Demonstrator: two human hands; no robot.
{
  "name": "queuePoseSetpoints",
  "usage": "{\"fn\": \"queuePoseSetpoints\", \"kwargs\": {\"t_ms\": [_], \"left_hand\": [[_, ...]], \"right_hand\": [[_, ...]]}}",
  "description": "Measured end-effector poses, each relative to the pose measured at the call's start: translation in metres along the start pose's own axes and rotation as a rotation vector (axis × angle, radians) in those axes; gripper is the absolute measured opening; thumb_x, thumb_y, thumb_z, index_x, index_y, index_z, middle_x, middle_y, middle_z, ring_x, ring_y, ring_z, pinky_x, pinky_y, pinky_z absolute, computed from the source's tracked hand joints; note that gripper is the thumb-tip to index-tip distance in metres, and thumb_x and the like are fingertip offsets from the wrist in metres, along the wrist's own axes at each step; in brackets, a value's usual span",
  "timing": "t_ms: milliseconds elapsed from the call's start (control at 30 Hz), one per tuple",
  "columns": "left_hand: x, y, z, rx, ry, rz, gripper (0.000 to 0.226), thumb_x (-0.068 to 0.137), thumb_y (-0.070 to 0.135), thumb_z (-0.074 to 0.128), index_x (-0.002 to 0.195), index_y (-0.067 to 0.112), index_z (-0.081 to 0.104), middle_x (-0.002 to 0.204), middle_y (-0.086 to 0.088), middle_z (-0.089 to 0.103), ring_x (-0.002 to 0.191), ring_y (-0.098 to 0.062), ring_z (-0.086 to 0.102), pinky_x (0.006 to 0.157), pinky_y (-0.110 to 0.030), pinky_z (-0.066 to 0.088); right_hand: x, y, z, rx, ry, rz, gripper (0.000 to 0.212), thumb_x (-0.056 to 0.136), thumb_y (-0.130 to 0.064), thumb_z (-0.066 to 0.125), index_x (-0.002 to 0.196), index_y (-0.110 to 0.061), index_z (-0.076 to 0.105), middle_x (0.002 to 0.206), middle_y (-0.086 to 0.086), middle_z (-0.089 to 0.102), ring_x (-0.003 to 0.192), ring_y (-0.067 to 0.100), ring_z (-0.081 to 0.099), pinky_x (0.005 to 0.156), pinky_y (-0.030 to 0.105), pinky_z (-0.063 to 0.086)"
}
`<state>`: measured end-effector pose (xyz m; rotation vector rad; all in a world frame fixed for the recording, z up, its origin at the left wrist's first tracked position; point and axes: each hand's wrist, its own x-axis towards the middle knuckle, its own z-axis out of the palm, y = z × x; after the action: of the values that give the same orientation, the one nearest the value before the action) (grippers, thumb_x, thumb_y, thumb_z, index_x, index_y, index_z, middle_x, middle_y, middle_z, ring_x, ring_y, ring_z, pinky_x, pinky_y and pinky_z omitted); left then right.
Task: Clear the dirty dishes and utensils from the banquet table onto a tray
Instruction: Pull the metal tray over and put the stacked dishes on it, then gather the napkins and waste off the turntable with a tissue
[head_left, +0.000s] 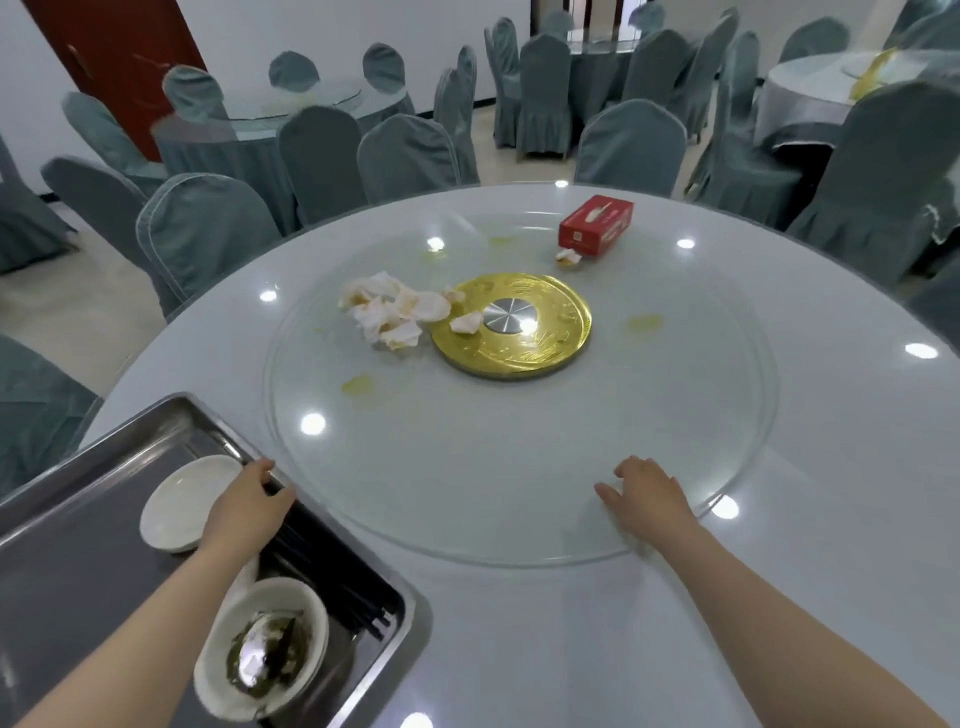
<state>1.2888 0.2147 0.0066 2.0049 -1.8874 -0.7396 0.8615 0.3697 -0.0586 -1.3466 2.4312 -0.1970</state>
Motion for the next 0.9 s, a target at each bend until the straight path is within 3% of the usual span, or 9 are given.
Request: {"fn": "queuePoseSetpoints", "kwargs": {"t_ms": [167,367,500,667,800,900], "left_hand": [[0.013,0.037,0.026,0.021,0.002,0.001,0.06,0.09,0.023,0.061,0.143,0.009,0.038,0.143,-0.014,0.048,0.126,-0.035,0.049,0.1,-0.04,0.036],[0.034,0.054,0.044,0.006,-0.043,0.012,0.073,0.089,0.026,0.065,0.15,0.014,0.026,0.15,-0.011,0.039,0.126,-0.032,0.049,0.085,-0.032,0.036],[0.049,0.059,0.052,0.003,-0.048,0.013,0.081,0.086,0.029,0.069,0.151,0.015,0.022,0.15,-0.009,0.039,0.129,-0.031,0.045,0.085,-0.032,0.037],[0.072,0.066,0.058,-0.016,-0.057,0.009,0.09,0.084,0.029,0.072,0.153,0.014,0.017,0.156,-0.008,0.029,0.139,-0.028,0.034,0.106,-0.041,0.035],[0.091,0.073,0.066,-0.064,-0.028,0.017,0.091,0.083,0.033,0.072,0.153,0.016,0.016,0.157,-0.006,0.025,0.142,-0.026,0.029,0.11,-0.042,0.031],[0.103,0.085,0.083,-0.093,-0.051,0.11,0.091,0.081,0.045,0.071,0.153,0.025,0.019,0.157,-0.007,0.024,0.145,-0.022,0.022,0.112,-0.043,0.029]], "right_hand": [[0.026,-0.009,-0.003,0.138,0.055,-0.1,0.056,0.096,-0.043,0.05,0.144,-0.016,0.038,0.157,0.007,0.026,0.146,0.024,0.017,0.115,0.035,0.021],[0.055,-0.023,0.004,0.233,0.023,-0.168,0.057,0.095,-0.041,0.053,0.145,-0.021,0.035,0.158,0.004,0.023,0.147,0.019,0.014,0.115,0.03,0.019],[0.076,-0.035,0.004,0.302,0.02,-0.254,0.056,0.093,-0.04,0.057,0.144,-0.026,0.038,0.158,-0.002,0.026,0.147,0.015,0.015,0.114,0.028,0.019],[0.103,-0.059,-0.001,0.318,0.006,-0.312,0.068,0.088,-0.045,0.063,0.146,-0.027,0.033,0.158,-0.003,0.024,0.147,0.014,0.013,0.115,0.028,0.017],[0.12,-0.082,-0.003,0.348,0.001,-0.365,0.079,0.082,-0.049,0.068,0.147,-0.026,0.031,0.154,-0.005,0.029,0.144,0.013,0.021,0.115,0.029,0.022],[0.134,-0.105,-0.005,0.383,0.042,-0.469,0.079,0.078,-0.05,0.072,0.145,-0.027,0.035,0.147,-0.007,0.038,0.139,0.015,0.029,0.112,0.022,0.018]]}}
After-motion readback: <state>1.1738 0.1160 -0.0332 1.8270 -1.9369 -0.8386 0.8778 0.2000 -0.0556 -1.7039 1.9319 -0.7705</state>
